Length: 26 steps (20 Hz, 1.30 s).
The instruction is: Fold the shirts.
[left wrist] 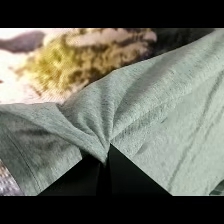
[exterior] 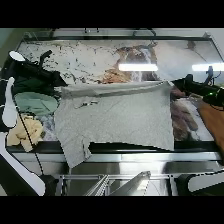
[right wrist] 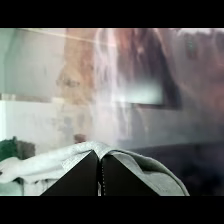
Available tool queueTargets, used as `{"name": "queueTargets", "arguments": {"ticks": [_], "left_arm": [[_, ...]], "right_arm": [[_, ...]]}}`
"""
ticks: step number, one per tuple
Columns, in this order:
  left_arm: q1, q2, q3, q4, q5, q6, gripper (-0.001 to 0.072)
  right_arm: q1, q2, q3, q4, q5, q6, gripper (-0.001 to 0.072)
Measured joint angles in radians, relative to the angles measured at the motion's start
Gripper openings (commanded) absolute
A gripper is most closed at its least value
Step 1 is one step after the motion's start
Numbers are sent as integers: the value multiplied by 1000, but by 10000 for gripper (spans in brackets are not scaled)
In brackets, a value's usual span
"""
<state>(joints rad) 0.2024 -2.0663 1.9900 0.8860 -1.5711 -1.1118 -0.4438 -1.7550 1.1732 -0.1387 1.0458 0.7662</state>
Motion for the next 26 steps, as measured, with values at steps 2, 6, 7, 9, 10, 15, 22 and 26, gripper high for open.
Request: {"name": "queueTargets", "arguments": {"ticks": [2,6,7,9,10,15,22,26], "left_arm": [[18,31,-37,-19,-24,-5,14],[26,90,-157,-38,-68,-14,7],[25,103,-193,-38,-76,-14,6],[24,127,-272,-37,-85,-19,6],[23,137,-309,-26,-87,-23,6],[23,161,-425,69,-68,-49,139],[34,167,-455,109,-88,-87,298],[87,202,-492,114,-136,-132,298]], "right_arm": [[-24,-4,13,-57,64,16,12],[-35,-8,21,-226,191,49,11],[-36,-8,23,-261,216,54,11],[-37,-8,23,-338,263,72,11],[-38,-8,23,-373,278,79,12],[-38,-9,23,-512,307,123,19],[-47,-3,24,-622,353,196,236],[-79,59,-33,-677,412,232,238]]}}
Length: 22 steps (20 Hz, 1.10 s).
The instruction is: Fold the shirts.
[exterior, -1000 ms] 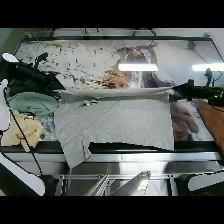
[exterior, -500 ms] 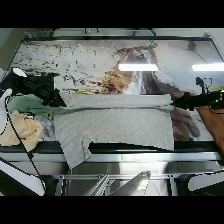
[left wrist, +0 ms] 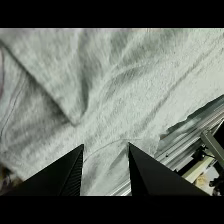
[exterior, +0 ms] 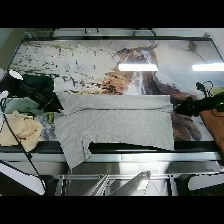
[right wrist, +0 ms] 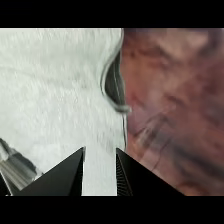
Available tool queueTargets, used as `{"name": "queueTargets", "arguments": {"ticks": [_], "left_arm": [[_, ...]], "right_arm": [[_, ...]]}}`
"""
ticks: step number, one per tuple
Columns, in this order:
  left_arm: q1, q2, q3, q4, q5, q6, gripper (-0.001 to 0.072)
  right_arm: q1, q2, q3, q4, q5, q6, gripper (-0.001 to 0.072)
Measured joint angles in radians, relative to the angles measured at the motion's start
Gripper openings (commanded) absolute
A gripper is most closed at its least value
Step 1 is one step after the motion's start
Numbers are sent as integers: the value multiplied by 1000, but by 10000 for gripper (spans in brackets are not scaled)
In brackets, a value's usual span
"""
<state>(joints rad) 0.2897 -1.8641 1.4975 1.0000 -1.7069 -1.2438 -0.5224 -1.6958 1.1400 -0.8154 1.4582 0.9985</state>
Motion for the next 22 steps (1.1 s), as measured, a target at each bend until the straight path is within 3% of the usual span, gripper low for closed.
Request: {"name": "queueTargets", "arguments": {"ticks": [2,5,9,10,12,13,14,22], "left_arm": [[42,74,-82,3,22,-8,298],[113,216,-258,3,87,-15,298],[205,385,-493,4,149,-35,298],[219,419,-543,6,156,-40,298],[236,480,-641,5,186,-44,298],[240,512,-690,4,206,-48,298],[240,539,-737,3,230,-48,298],[108,604,-987,2,355,-58,298]], "right_arm": [[-23,68,-94,-38,-5,8,253],[-43,182,-280,-109,-63,16,462],[-51,259,-488,-82,-156,3,454],[-49,265,-523,-57,-167,-13,357],[-31,272,-576,-43,-169,-44,328],[-19,274,-590,-36,-169,-51,102],[-6,275,-601,-39,-185,-60,12],[39,279,-625,18,-223,-59,12]]}}
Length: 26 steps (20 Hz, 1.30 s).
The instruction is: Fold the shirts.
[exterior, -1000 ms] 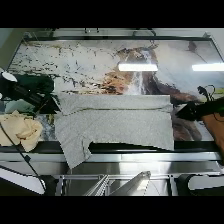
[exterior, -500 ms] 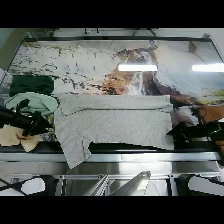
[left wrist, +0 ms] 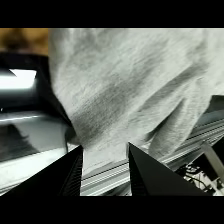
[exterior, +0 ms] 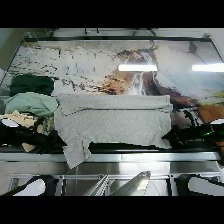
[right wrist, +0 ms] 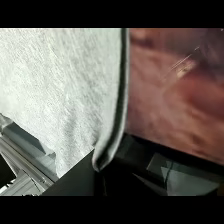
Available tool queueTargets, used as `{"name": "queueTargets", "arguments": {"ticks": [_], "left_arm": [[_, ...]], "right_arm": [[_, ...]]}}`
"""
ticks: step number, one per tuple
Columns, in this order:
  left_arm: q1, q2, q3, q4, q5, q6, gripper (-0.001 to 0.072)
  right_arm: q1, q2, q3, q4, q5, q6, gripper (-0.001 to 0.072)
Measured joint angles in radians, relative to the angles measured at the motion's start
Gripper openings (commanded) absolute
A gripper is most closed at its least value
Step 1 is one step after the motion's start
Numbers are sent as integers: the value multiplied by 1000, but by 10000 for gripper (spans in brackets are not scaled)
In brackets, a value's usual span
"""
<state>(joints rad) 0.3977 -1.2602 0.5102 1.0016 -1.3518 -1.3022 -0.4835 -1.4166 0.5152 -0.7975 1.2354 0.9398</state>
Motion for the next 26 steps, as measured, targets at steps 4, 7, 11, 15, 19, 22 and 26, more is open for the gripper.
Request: {"name": "queueTargets", "arguments": {"ticks": [4,7,11,15,19,22,26], "left_arm": [[-105,-72,-15,-26,27,-8,274],[-191,-128,25,-14,32,-8,25],[-261,-161,92,-8,33,-7,25],[-263,-145,144,-17,74,31,45],[-191,19,102,-25,23,46,299],[-100,192,14,-33,14,36,299],[58,375,-128,-54,56,-5,299]], "right_arm": [[3,0,-1,21,-9,2,12],[3,1,-2,32,-20,2,11],[3,1,-2,38,-27,2,12],[1,1,-2,40,-29,2,12],[0,1,-1,40,-30,3,12],[0,1,-1,40,-30,3,12],[0,1,-1,40,-31,3,12]]}}
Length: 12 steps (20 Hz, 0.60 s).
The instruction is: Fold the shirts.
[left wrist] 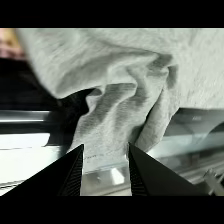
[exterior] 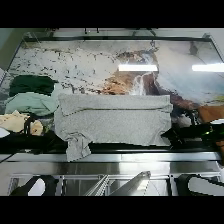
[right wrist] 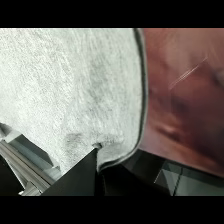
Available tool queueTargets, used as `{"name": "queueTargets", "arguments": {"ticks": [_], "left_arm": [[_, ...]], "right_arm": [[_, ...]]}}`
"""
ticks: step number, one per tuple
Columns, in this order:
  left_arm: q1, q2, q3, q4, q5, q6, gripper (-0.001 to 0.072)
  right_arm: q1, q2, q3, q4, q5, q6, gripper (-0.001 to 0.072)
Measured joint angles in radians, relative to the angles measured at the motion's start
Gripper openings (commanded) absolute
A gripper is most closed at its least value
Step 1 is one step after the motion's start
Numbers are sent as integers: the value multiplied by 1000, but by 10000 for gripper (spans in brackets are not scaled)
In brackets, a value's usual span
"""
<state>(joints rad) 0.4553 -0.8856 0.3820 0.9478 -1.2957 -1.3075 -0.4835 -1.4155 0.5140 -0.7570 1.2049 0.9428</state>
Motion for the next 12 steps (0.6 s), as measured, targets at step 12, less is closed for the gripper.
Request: {"name": "queueTargets", "arguments": {"ticks": [12], "left_arm": [[99,-59,-251,-311,267,176,299]], "right_arm": [[0,0,0,21,-16,-1,12]]}}
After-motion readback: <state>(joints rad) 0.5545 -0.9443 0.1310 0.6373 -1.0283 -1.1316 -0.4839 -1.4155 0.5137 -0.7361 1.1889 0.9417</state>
